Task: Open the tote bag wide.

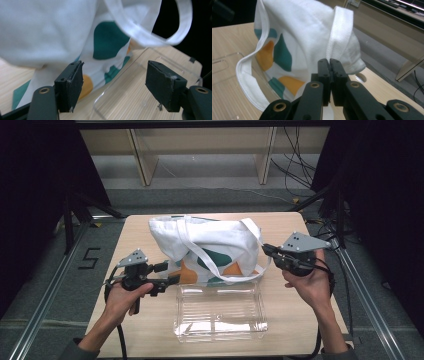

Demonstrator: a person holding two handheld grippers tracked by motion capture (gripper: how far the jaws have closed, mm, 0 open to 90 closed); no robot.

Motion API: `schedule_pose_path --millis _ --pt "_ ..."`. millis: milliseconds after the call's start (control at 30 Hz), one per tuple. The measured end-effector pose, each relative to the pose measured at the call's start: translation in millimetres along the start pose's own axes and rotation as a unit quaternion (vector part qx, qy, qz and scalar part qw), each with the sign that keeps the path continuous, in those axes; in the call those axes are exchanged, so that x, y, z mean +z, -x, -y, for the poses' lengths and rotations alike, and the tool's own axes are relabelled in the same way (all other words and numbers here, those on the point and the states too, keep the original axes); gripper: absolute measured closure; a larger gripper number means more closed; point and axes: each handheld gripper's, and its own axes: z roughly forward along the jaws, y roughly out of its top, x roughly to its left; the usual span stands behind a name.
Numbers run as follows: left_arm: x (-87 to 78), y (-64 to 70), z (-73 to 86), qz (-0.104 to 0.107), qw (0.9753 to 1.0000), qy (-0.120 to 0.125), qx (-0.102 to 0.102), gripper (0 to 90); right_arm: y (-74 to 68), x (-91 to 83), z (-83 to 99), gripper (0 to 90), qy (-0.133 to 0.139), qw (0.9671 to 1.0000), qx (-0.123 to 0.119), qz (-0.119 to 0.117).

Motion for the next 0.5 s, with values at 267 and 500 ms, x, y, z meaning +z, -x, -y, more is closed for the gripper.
schedule_pose_path --millis 267,500 --pt "20.1 0.1 -37.9 0.022 0.9997 -0.012 -0.005 30.7 -9.9 12.6 20.3 88.0 -0.027 0.9993 -0.008 -0.026" --pt "45.8 3.4 -61.2 -0.017 0.9996 -0.019 0.014 31.9 -18.7 17.8 17.9 88.0 -0.030 0.9980 -0.018 -0.054"
